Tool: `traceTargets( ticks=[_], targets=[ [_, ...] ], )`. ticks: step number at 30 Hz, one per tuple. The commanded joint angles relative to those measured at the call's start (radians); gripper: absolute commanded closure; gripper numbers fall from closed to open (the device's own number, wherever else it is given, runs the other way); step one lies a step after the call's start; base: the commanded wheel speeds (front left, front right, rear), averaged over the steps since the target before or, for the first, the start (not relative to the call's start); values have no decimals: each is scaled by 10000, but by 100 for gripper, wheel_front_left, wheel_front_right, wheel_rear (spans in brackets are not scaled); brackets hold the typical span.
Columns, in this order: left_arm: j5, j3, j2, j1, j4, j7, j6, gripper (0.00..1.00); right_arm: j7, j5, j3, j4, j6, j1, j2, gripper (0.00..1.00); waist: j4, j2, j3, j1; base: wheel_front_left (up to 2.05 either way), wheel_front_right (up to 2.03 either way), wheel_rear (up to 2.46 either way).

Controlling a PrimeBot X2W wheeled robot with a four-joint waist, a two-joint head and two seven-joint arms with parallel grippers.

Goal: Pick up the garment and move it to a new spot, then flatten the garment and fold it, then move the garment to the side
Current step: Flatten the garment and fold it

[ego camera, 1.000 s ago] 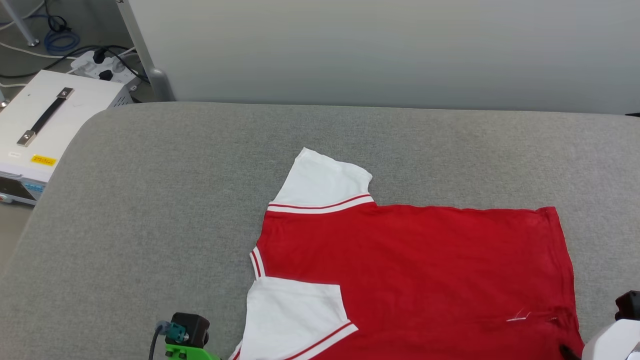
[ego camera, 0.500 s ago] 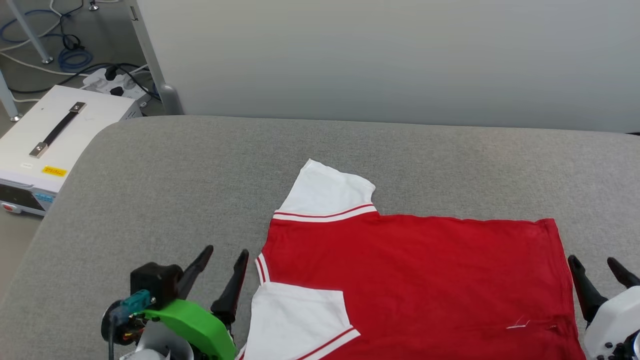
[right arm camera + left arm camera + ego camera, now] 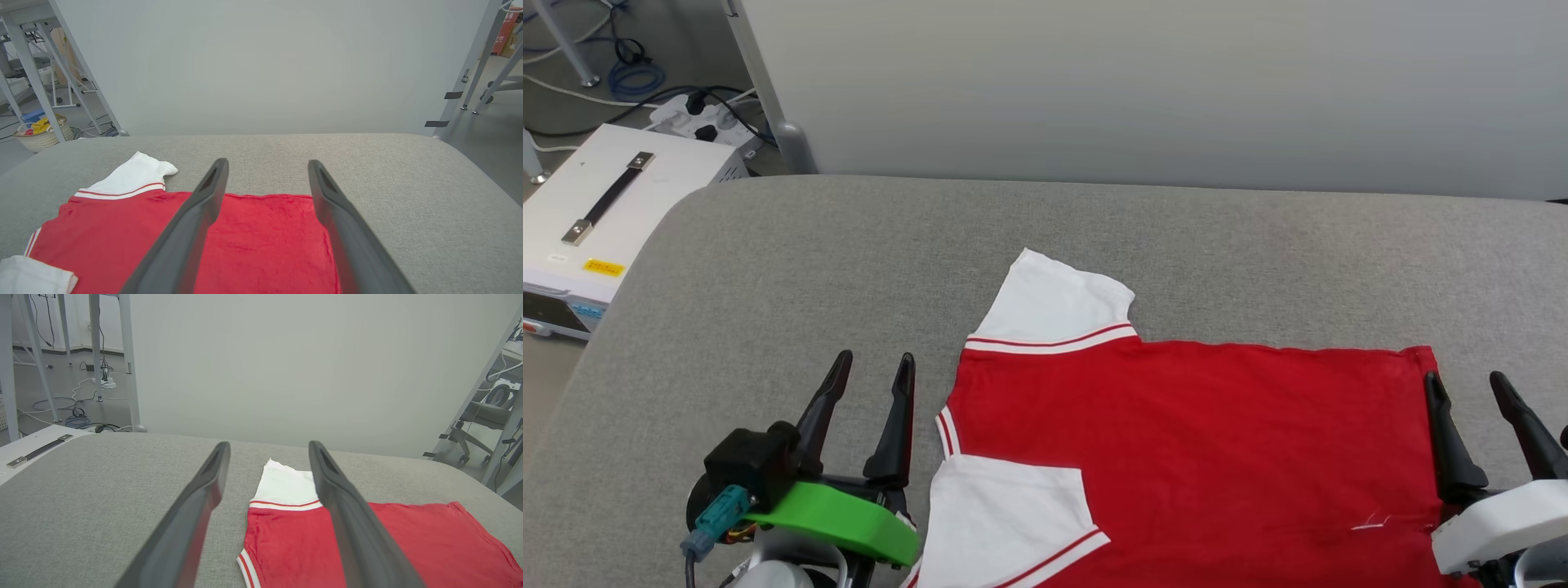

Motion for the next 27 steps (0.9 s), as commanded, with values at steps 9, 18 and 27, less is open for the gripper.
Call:
traceTargets(
  ticks=[9,18,27],
  targets=[
    [824,835,-777,-261,589,-55,-1333,0,-238,-36,288,-12,-7,-519,222,0,-533,0,988,0,0,0,0],
    [542,621,-249,-2522,1564,1720,-1947,0,-191,-155,522,-301,-7,-1018,374,0,-1328,0,2094,0,0,0,0],
    [-142,-214,682,-6130,2476,6017,-2427,0,-271,-266,1115,-569,-7,-1880,542,0,-2219,0,3542,0,0,0,0]
  ],
)
